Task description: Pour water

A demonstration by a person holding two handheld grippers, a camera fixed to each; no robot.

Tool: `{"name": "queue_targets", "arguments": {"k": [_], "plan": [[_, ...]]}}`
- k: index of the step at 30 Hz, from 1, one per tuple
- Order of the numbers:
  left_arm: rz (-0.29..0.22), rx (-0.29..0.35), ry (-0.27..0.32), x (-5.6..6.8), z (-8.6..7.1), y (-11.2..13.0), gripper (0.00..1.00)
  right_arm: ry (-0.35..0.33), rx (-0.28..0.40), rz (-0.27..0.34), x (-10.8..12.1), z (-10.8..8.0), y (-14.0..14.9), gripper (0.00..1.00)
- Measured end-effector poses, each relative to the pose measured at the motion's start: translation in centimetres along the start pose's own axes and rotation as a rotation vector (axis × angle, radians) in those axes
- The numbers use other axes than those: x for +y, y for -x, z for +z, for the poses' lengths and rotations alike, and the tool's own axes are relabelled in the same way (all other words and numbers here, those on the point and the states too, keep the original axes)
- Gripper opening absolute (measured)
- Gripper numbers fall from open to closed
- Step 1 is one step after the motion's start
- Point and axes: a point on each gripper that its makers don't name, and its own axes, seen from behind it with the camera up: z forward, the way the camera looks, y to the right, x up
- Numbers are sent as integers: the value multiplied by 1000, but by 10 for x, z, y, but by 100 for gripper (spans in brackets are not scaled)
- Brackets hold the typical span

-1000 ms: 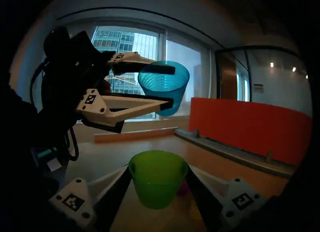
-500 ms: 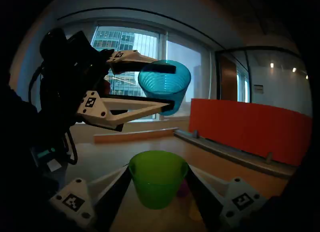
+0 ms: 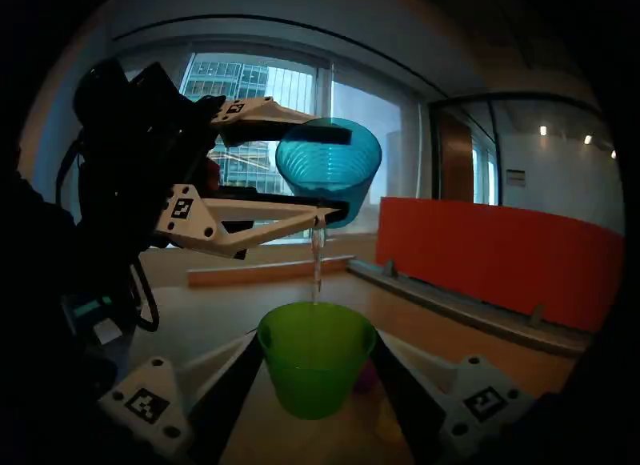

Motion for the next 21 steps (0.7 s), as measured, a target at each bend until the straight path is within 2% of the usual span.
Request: {"name": "queue_targets", "arguments": {"k": [8,21], "plan": [[41,1,-5,-2,0,-3,86,1,-1,-1,1,-2,-1,92],[79,3,-15,-8,2,-6,86,2,-6,-9,2,-4,-3,92]]}}
